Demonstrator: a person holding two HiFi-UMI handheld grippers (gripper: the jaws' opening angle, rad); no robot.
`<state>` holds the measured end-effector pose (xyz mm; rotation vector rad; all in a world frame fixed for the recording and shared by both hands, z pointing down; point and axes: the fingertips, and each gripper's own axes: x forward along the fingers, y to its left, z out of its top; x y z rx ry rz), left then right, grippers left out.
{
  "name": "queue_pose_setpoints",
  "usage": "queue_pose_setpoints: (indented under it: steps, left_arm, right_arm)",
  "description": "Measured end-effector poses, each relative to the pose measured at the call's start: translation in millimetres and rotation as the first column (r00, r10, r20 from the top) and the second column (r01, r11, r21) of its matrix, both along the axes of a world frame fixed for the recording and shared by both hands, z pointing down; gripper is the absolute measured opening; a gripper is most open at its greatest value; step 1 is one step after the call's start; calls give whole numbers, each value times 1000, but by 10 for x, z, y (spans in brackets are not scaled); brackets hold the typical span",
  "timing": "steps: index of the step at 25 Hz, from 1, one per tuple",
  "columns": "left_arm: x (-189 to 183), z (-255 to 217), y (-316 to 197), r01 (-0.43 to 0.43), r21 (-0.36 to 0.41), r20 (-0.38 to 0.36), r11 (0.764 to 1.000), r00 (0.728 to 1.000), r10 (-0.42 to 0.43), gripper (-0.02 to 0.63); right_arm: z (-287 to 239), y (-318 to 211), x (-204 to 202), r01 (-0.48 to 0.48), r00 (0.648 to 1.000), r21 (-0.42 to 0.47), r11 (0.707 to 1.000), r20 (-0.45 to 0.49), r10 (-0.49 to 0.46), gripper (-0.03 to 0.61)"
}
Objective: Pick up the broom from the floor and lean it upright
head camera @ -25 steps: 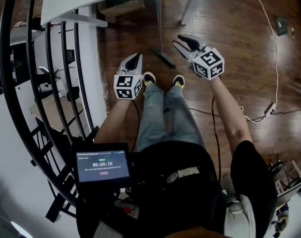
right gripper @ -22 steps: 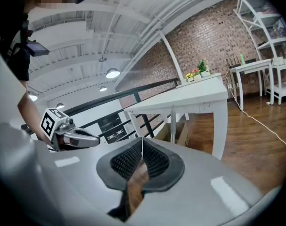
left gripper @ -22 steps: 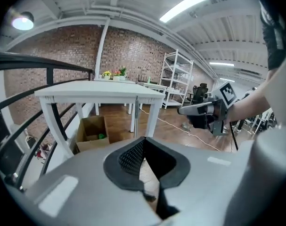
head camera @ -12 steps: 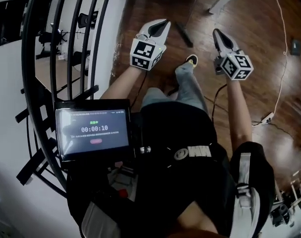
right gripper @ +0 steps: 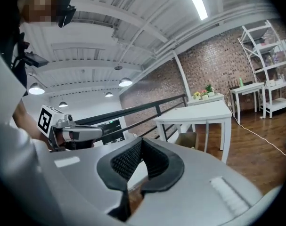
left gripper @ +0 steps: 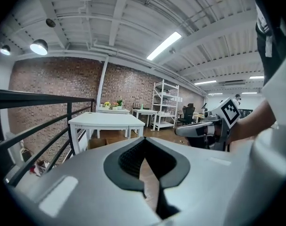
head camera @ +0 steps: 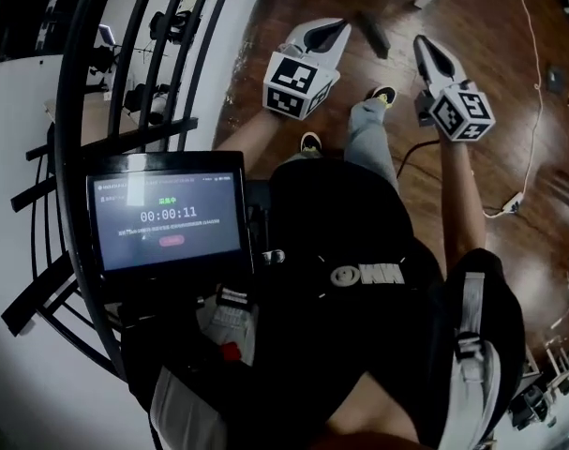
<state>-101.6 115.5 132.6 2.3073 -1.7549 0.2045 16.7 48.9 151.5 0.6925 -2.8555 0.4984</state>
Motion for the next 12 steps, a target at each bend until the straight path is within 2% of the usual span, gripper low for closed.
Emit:
queue_pose_setpoints:
  steps: [3, 6, 9, 12]
  left_arm:
    - [73, -284, 664, -19, 44, -8, 999, 1000, 19, 17]
    - [84, -505, 1064, -23, 87, -29, 996, 999, 26, 17]
    - [101, -674, 1245, -30, 116, -51, 993, 998, 36, 17]
    - [164, -774, 1206, -32, 132, -68, 991, 997, 41, 16]
  right_arm:
    - [-381, 724, -187, 50, 999, 83, 995, 11, -51, 3]
    - [-615, 1266, -377, 90, 996, 155, 984, 4, -92, 3]
    - [-722, 1600, -470, 97, 995, 176, 980, 9, -100, 3]
    - [-750, 1631, -429, 76, 996, 161, 984, 28, -81, 3]
